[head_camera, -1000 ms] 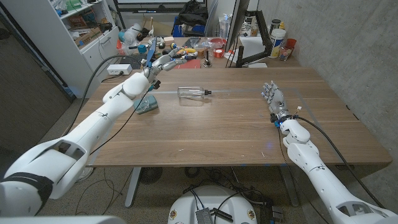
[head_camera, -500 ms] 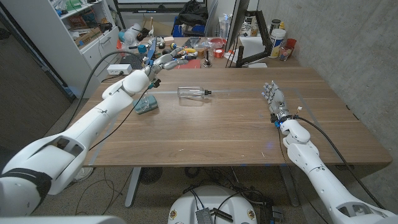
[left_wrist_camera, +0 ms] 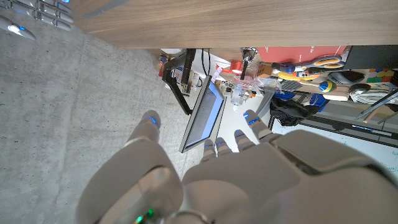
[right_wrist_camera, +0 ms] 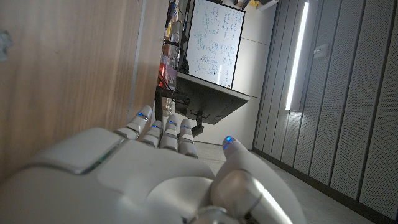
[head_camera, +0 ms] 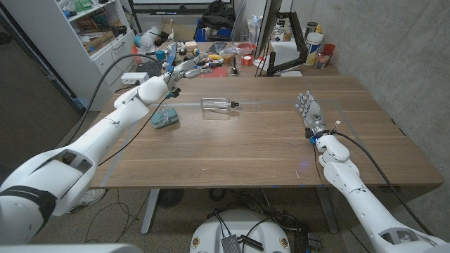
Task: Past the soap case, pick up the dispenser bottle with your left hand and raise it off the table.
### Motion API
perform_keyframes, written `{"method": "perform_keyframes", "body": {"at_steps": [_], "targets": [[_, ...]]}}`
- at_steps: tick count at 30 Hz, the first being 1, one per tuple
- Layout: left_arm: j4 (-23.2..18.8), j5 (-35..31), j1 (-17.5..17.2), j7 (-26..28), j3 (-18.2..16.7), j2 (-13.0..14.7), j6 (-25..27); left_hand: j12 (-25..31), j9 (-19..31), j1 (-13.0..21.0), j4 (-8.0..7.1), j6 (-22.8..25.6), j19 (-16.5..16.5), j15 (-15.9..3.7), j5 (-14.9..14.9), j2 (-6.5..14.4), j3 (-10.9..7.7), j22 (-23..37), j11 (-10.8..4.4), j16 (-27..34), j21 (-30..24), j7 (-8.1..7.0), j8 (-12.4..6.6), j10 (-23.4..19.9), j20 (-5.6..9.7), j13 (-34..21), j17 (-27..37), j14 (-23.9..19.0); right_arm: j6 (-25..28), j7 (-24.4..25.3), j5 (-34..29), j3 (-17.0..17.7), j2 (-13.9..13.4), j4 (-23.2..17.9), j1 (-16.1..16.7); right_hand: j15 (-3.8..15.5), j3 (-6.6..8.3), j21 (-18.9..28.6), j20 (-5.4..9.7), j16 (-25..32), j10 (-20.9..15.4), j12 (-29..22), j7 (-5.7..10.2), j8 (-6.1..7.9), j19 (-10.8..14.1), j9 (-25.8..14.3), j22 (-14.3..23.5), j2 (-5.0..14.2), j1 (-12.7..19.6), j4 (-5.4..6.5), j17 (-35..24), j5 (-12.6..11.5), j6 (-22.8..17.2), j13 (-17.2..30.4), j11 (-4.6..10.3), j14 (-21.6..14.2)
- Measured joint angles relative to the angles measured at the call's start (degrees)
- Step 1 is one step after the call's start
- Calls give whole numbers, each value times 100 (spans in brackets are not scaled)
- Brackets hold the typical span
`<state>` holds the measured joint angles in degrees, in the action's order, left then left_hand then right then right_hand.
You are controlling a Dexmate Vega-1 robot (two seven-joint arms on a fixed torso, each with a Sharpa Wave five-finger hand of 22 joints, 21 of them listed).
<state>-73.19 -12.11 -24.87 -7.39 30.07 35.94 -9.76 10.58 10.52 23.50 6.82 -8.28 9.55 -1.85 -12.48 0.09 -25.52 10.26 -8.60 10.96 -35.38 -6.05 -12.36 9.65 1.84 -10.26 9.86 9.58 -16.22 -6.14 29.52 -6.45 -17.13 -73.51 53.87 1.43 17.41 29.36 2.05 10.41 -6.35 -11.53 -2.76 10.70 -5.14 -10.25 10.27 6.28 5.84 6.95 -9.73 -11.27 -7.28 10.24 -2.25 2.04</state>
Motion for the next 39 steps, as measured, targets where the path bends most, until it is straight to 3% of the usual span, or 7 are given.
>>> {"method": "perform_keyframes", "body": {"at_steps": [39], "targets": [[328, -335, 696, -796, 569, 135, -225, 0, 0, 174, 133, 197, 0, 0, -46, -312, 218, 0, 9, 0, 23, 133, -44, -32, 0, 0, 15, 0, -57, 40, -21, -17, 59, 76, -21, 1, 0, -55, 0, 0, -31, 0, 0, 0, -2, 0, -1, 0, 0, 0, 0, 0, 1, 0, -31, 0]]}}
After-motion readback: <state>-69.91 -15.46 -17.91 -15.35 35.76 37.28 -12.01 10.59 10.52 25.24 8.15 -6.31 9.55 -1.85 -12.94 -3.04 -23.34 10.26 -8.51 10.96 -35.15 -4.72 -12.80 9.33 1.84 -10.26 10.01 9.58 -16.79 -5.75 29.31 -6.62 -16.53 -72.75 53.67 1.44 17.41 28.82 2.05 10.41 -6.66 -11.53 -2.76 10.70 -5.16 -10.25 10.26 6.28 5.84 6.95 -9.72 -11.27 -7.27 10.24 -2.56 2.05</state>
